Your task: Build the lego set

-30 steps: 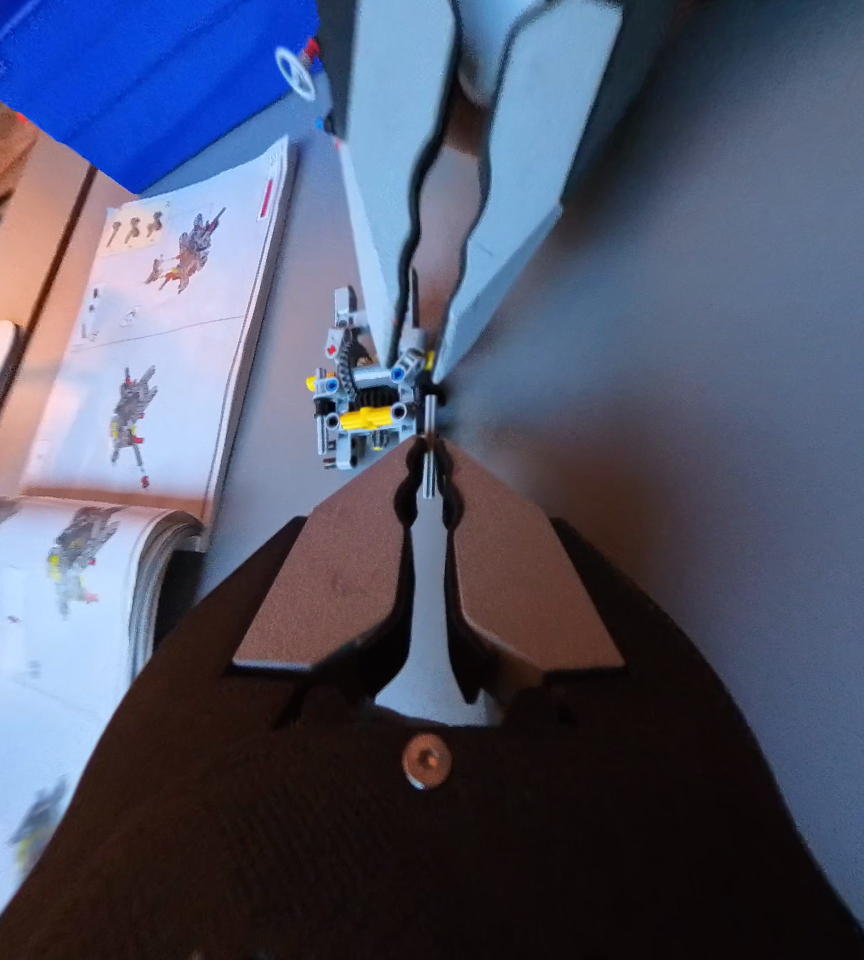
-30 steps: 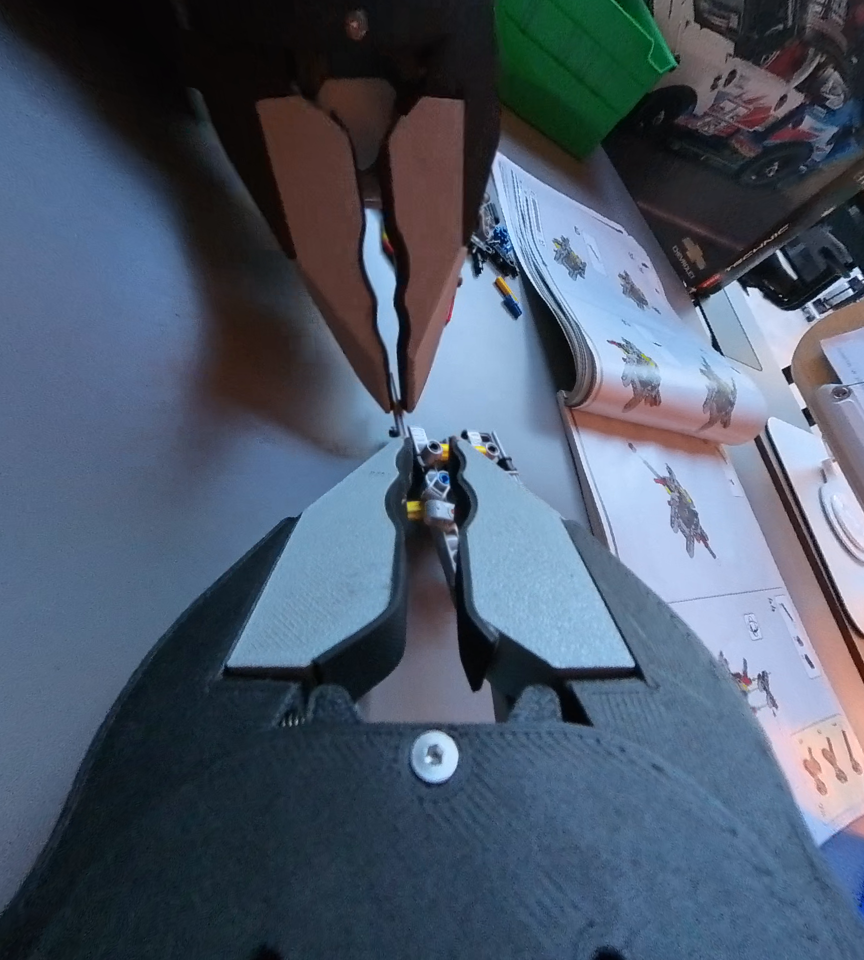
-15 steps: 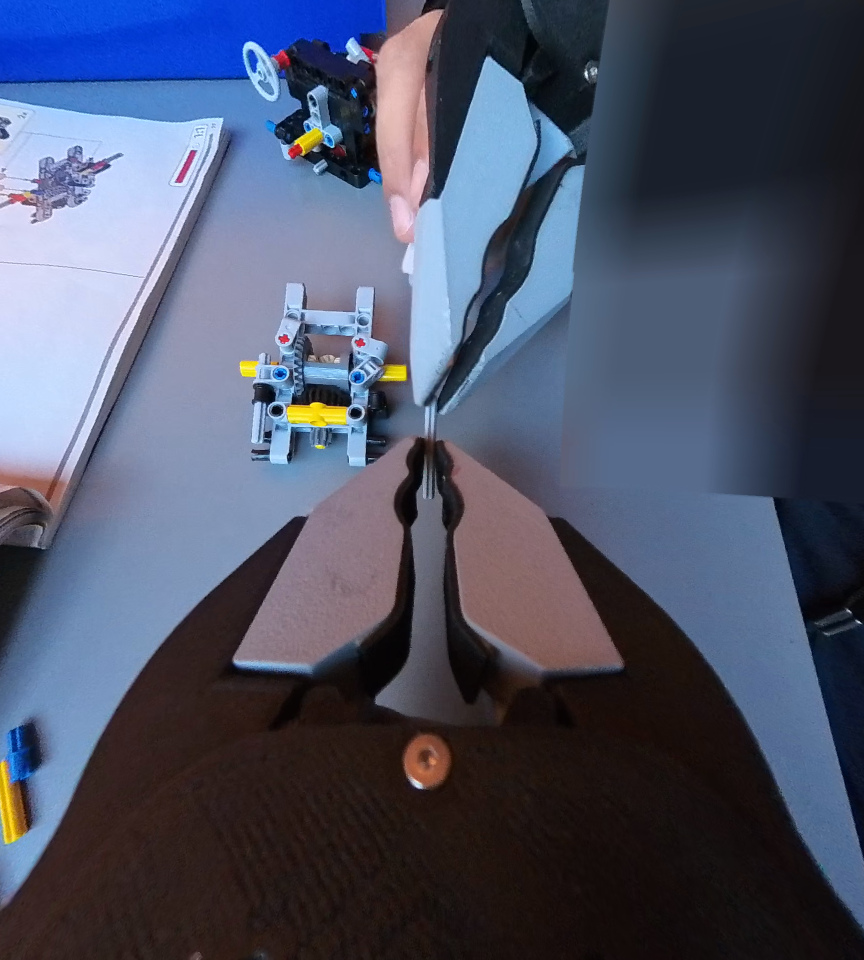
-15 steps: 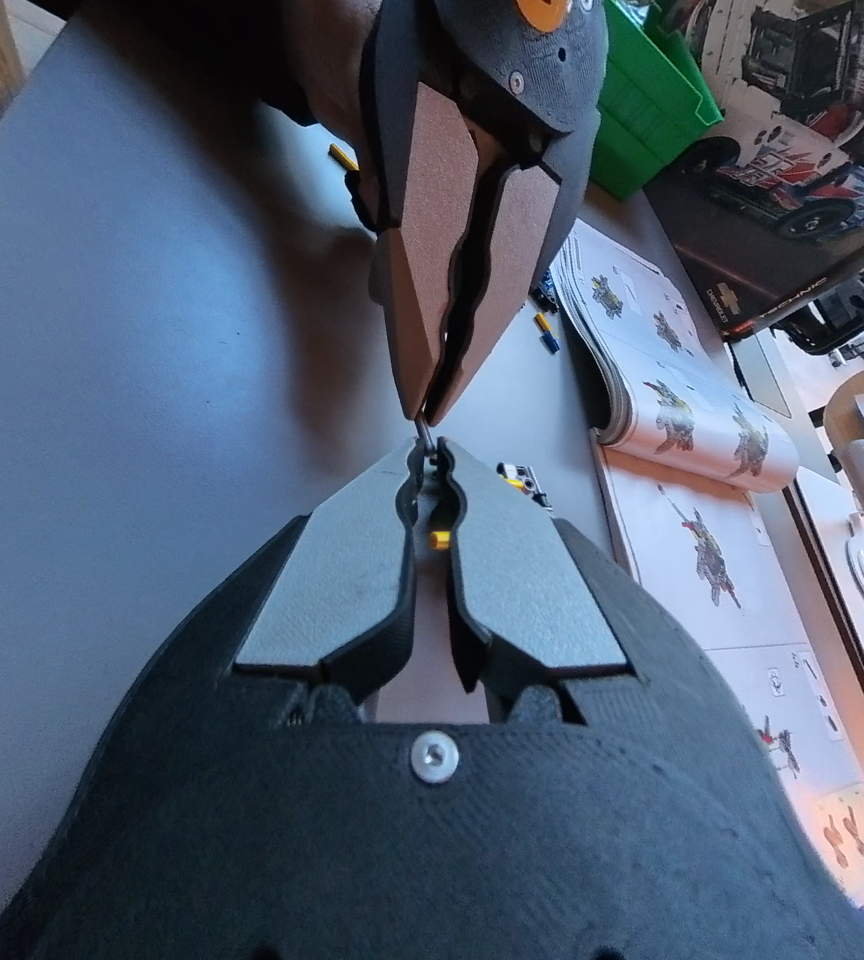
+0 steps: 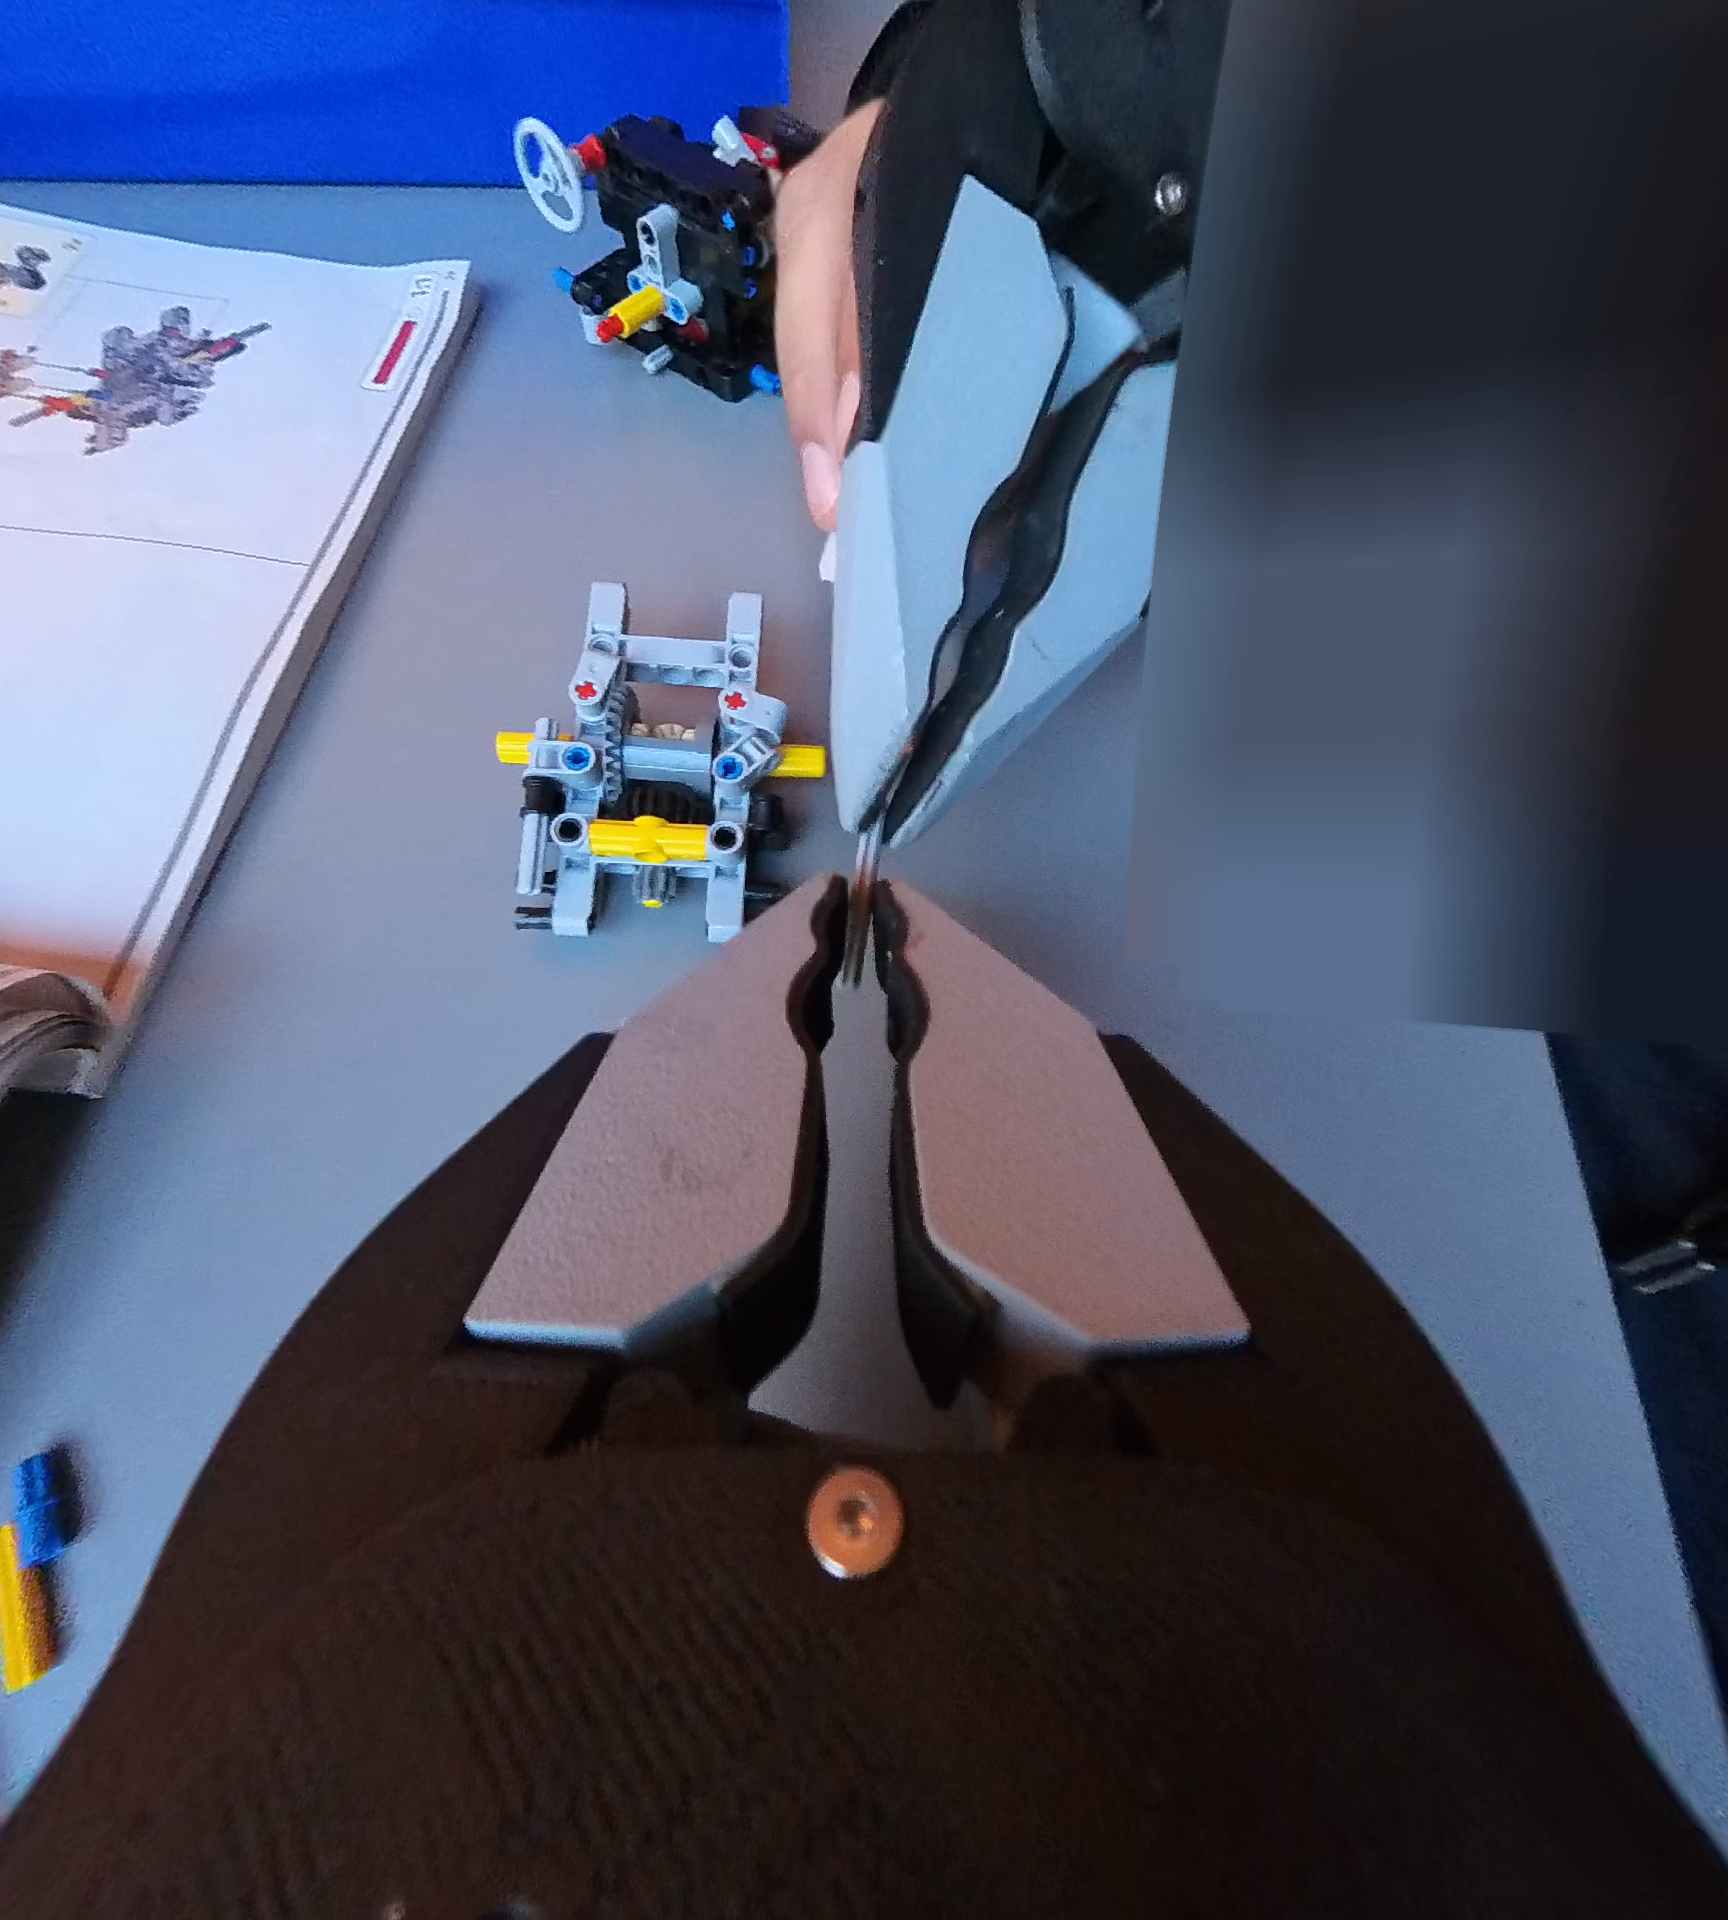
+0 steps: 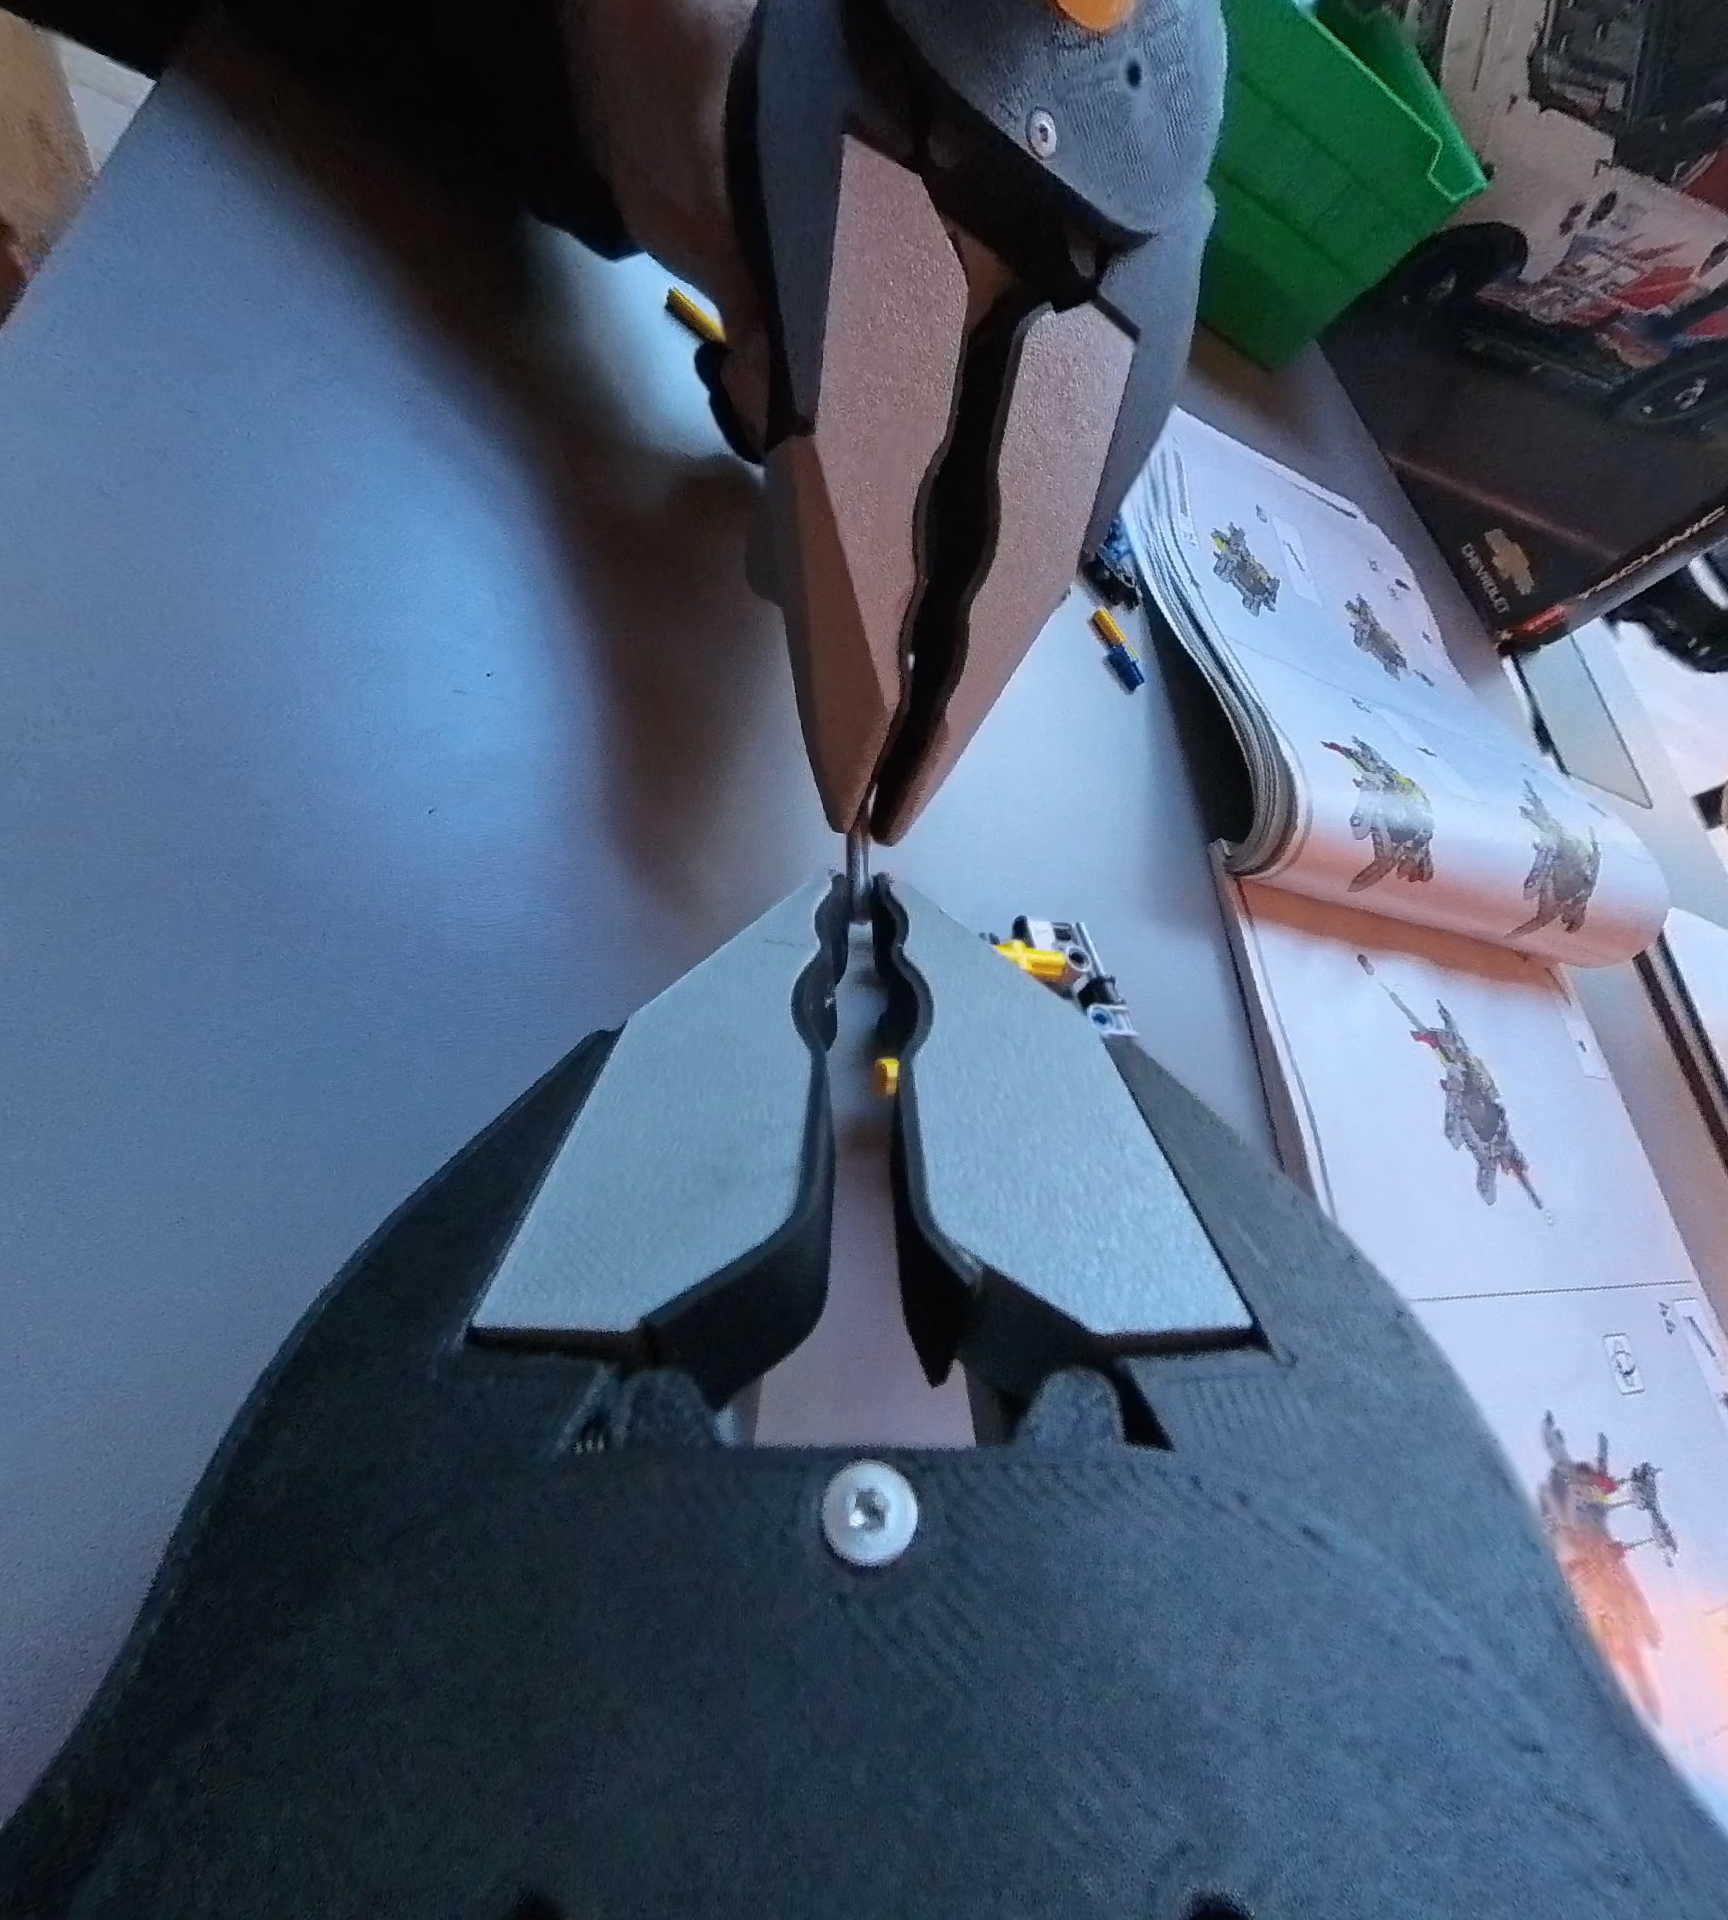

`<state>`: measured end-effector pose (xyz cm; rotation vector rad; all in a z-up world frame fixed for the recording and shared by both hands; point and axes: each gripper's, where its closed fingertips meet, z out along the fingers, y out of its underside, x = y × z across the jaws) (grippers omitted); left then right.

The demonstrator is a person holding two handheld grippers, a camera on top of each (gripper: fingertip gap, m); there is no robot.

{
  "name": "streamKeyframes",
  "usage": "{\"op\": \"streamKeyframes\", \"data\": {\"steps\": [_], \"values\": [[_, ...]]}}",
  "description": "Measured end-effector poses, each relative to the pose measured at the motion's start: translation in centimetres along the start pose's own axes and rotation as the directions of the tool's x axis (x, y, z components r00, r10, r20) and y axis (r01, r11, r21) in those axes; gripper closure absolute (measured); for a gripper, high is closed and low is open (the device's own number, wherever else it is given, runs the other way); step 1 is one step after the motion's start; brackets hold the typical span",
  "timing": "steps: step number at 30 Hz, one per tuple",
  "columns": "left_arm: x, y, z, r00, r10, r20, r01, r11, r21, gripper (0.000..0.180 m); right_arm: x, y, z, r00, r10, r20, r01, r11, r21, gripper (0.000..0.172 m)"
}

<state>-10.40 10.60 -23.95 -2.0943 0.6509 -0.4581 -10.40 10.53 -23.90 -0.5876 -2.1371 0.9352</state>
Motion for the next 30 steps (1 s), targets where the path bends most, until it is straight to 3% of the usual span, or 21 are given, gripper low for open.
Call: {"op": "streamKeyframes", "data": {"steps": [7,30], "values": [[-0.5,0.5,0.4,0.976,0.185,0.117,-0.177,0.981,-0.074,0.177,0.3,0.1,-0.2,0.984,0.161,0.072,-0.163,0.986,0.020,0.171],[0.2,-1.3,-0.1,0.945,0.288,0.155,-0.295,0.955,0.027,0.178,0.6,-0.9,-0.9,0.869,0.425,0.253,-0.453,0.889,0.064,0.170]]}}
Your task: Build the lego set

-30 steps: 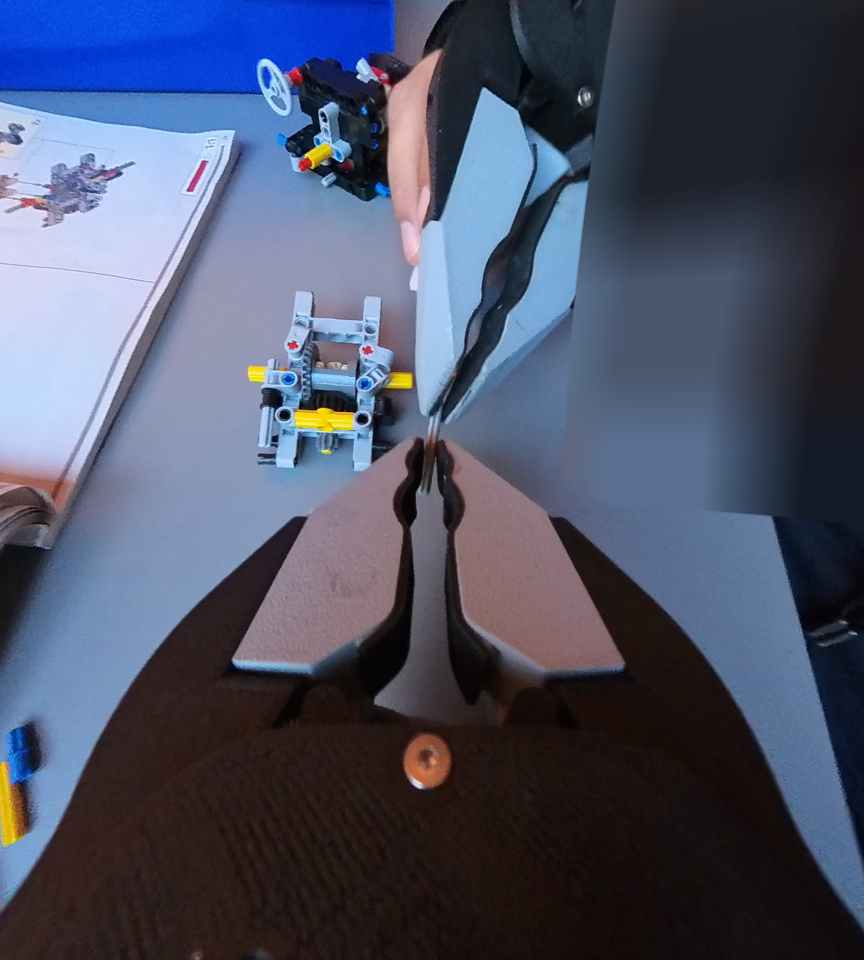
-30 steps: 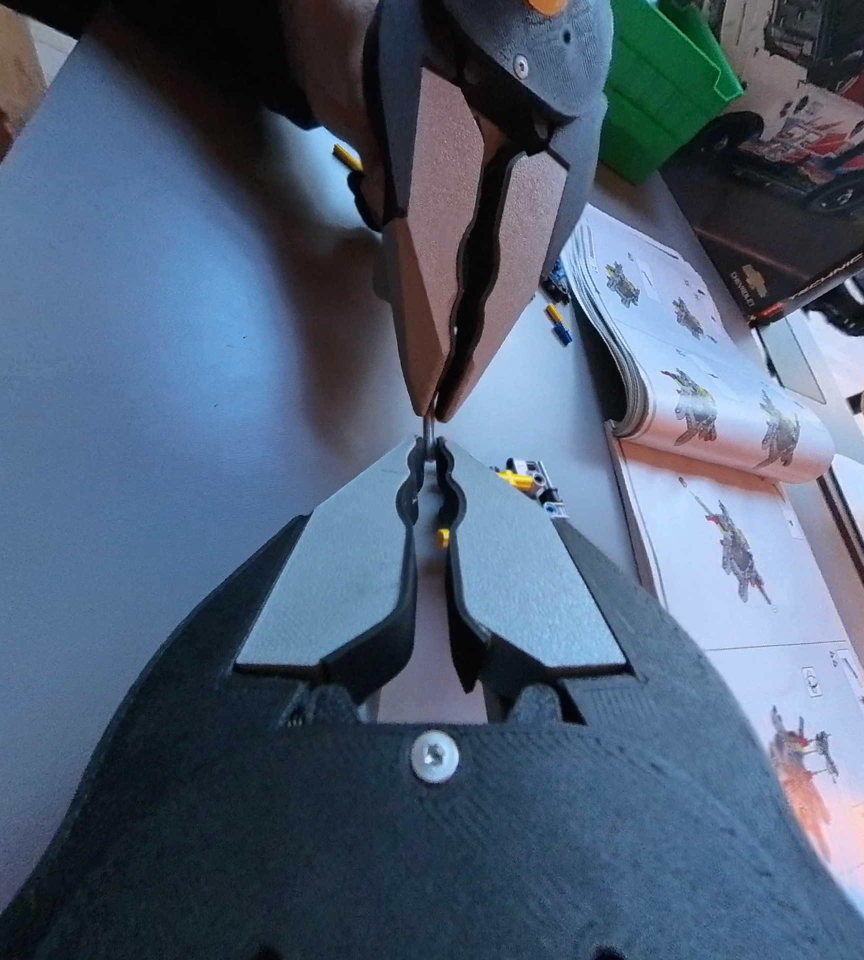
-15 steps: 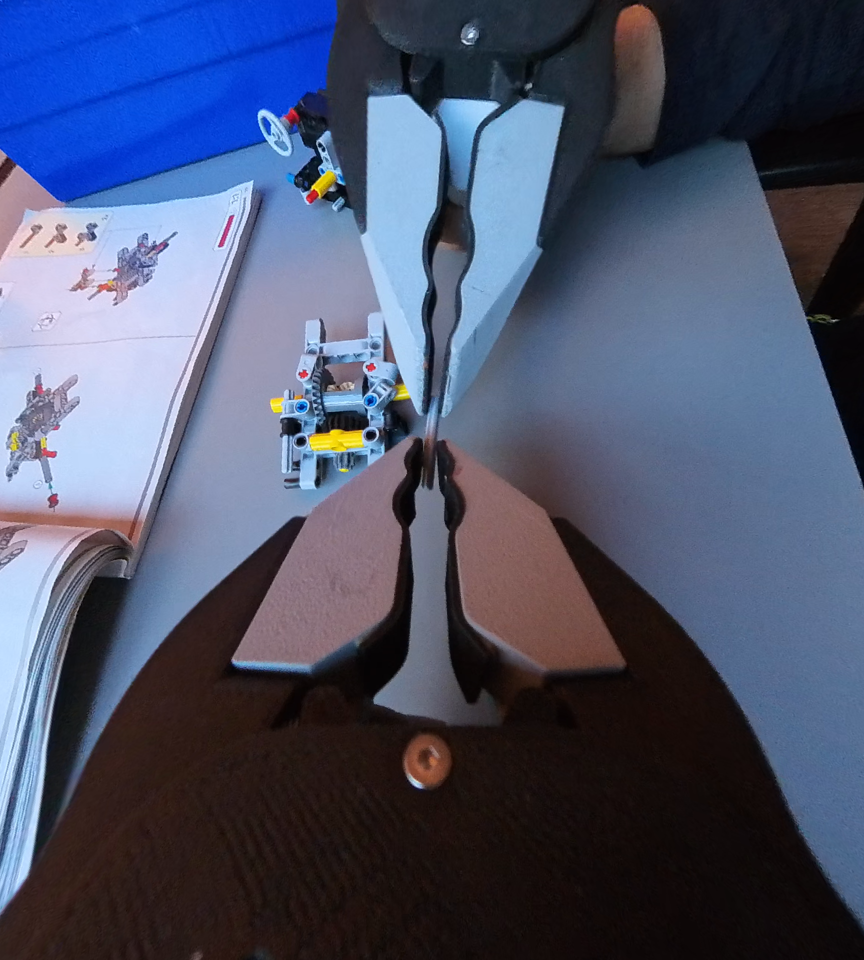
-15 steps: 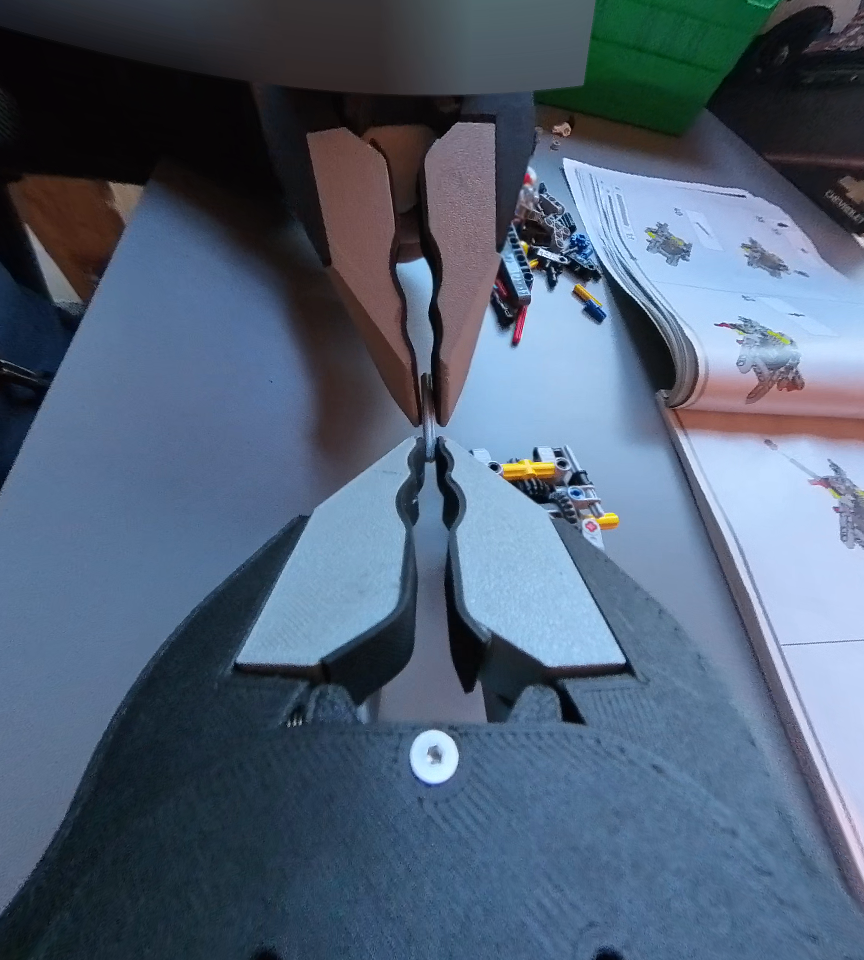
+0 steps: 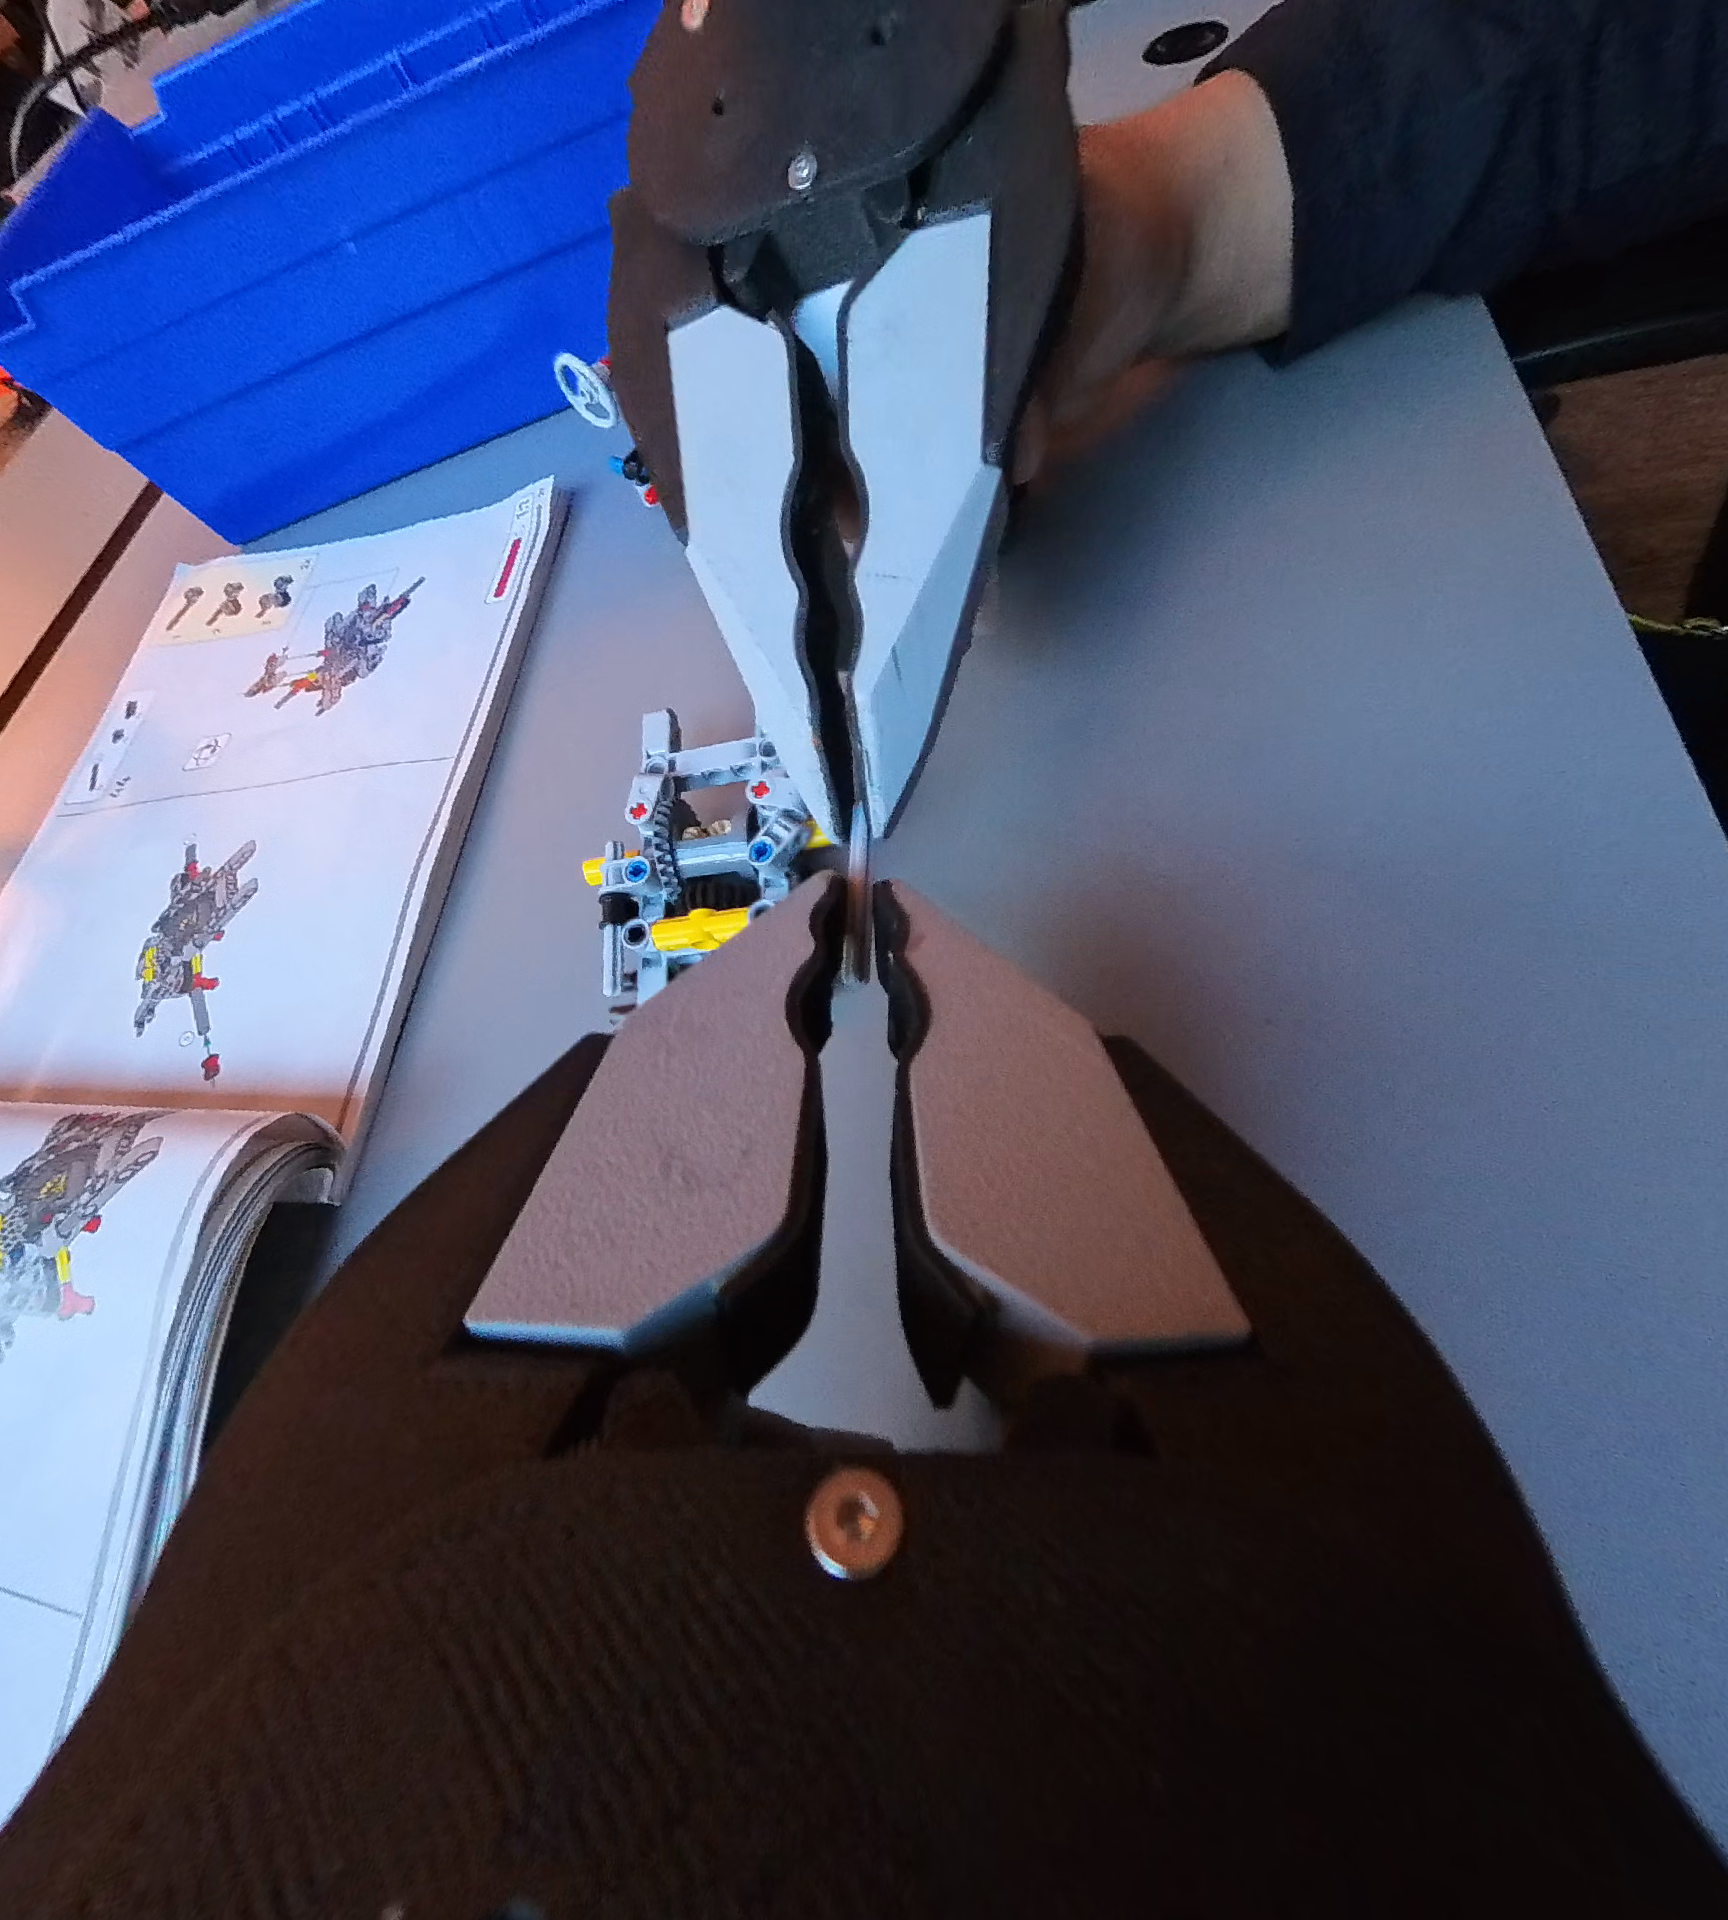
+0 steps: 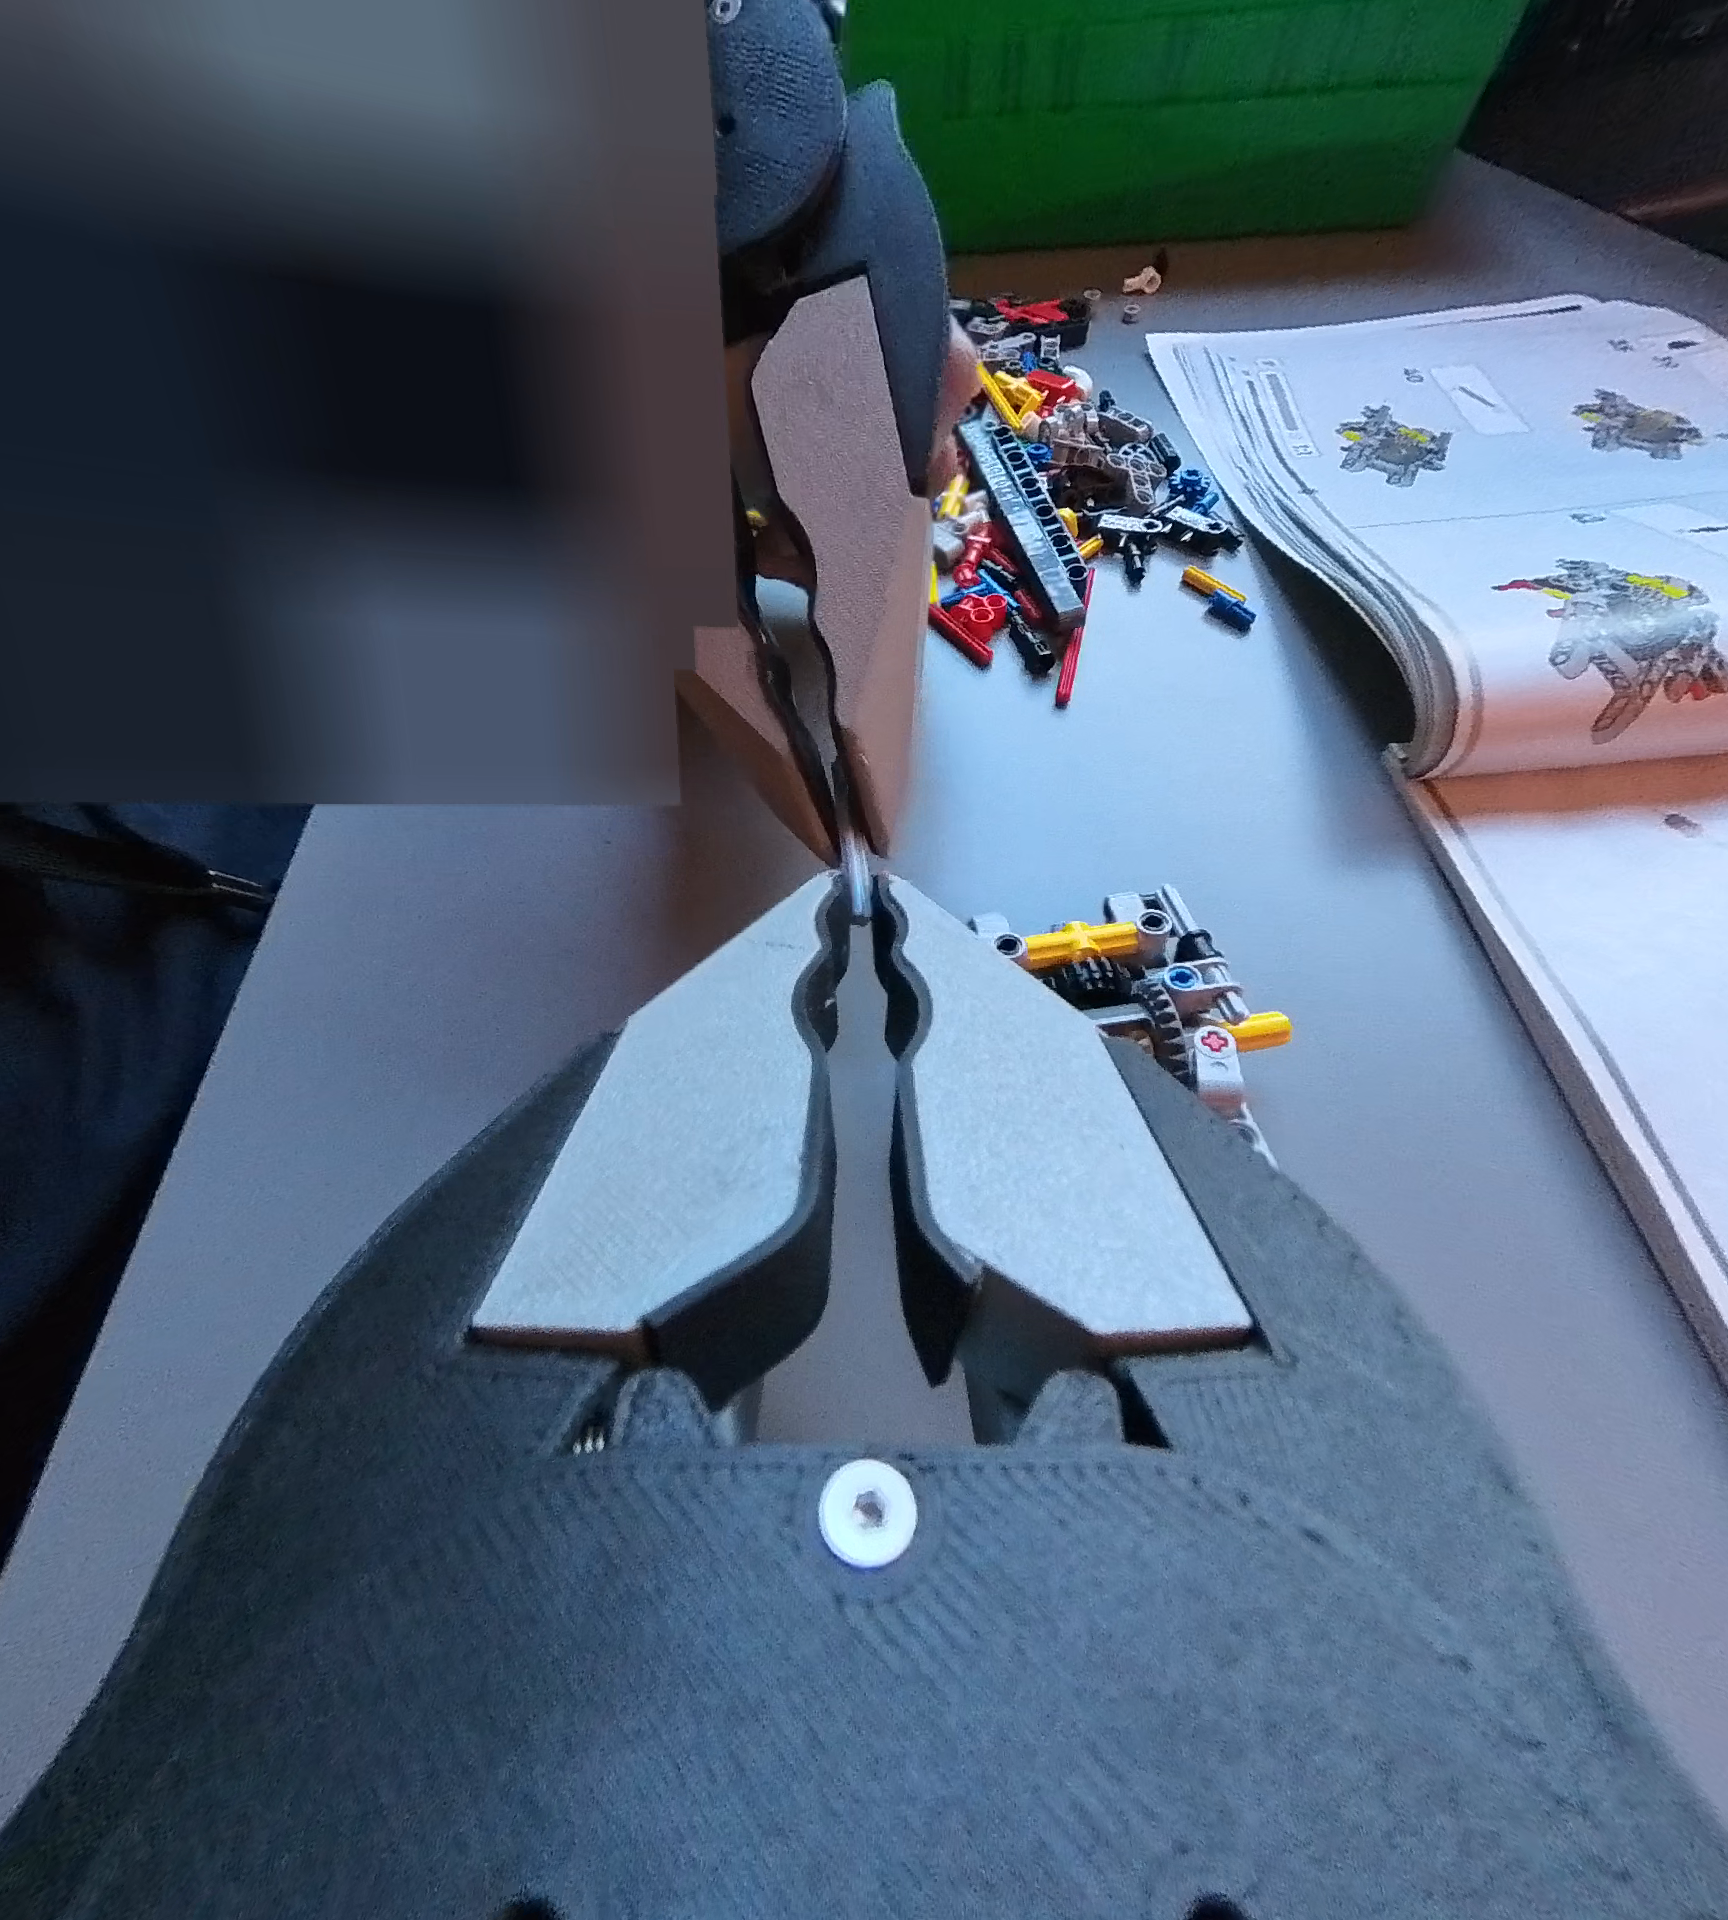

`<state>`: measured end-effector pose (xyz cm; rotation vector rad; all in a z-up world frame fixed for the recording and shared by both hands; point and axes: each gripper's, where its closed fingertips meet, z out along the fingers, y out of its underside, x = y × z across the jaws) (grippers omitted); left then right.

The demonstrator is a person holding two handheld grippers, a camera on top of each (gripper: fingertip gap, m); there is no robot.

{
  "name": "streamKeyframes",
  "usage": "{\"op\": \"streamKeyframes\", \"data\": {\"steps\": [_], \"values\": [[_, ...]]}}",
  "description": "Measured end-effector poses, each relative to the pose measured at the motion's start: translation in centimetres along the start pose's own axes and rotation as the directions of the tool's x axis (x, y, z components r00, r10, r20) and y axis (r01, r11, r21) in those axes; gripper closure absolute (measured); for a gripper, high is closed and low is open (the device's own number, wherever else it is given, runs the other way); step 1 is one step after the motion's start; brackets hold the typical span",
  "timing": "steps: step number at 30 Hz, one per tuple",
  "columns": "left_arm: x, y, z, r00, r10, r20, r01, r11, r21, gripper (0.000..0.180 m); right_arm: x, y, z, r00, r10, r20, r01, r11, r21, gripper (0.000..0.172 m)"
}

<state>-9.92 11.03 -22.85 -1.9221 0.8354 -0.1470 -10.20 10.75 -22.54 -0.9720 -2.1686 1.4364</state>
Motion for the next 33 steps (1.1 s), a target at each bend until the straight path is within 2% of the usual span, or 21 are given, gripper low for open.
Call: {"op": "streamKeyframes", "data": {"steps": [5,7,9,11,13,15,22,27,33], "values": [[0.1,-0.4,-0.1,1.000,0.021,0.005,-0.021,1.000,0.022,0.178,-0.2,-0.3,-0.2,0.992,0.102,0.074,-0.104,0.994,0.021,0.170],[0.2,-0.1,0.1,1.000,-0.012,-0.017,0.012,1.000,0.016,0.178,-0.2,-0.4,-0.4,0.990,0.109,0.091,-0.112,0.993,0.032,0.170],[0.2,0.5,0.3,0.994,-0.099,-0.054,0.098,0.995,-0.012,0.178,-0.1,-0.5,-0.6,0.994,0.088,0.071,-0.092,0.995,0.049,0.171],[-0.4,1.6,0.4,0.984,-0.172,-0.052,0.169,0.984,-0.060,0.178,1.0,-0.4,-0.8,0.999,0.043,-0.017,-0.042,0.998,0.050,0.159],[-0.7,2.3,0.4,0.974,-0.220,-0.049,0.215,0.973,-0.085,0.179,2.2,0.5,-1.0,0.990,-0.050,-0.130,0.049,0.999,-0.014,0.149],[-0.7,2.4,0.4,0.969,-0.240,-0.054,0.235,0.968,-0.090,0.179,2.6,1.3,-0.9,0.971,-0.149,-0.184,0.136,0.987,-0.085,0.150],[-0.7,3.0,0.7,0.972,-0.230,-0.039,0.223,0.966,-0.129,0.178,2.6,2.4,0.1,0.957,-0.221,-0.187,0.187,0.965,-0.183,0.154],[-0.8,3.3,0.8,0.972,-0.232,-0.030,0.225,0.963,-0.148,0.178,3.1,2.4,0.2,0.977,-0.163,-0.139,0.138,0.975,-0.174,0.158],[-1.1,3.3,0.6,0.970,-0.242,-0.028,0.236,0.962,-0.139,0.179,4.2,2.6,0.9,0.950,-0.275,-0.152,0.224,0.931,-0.287,0.153]]}}
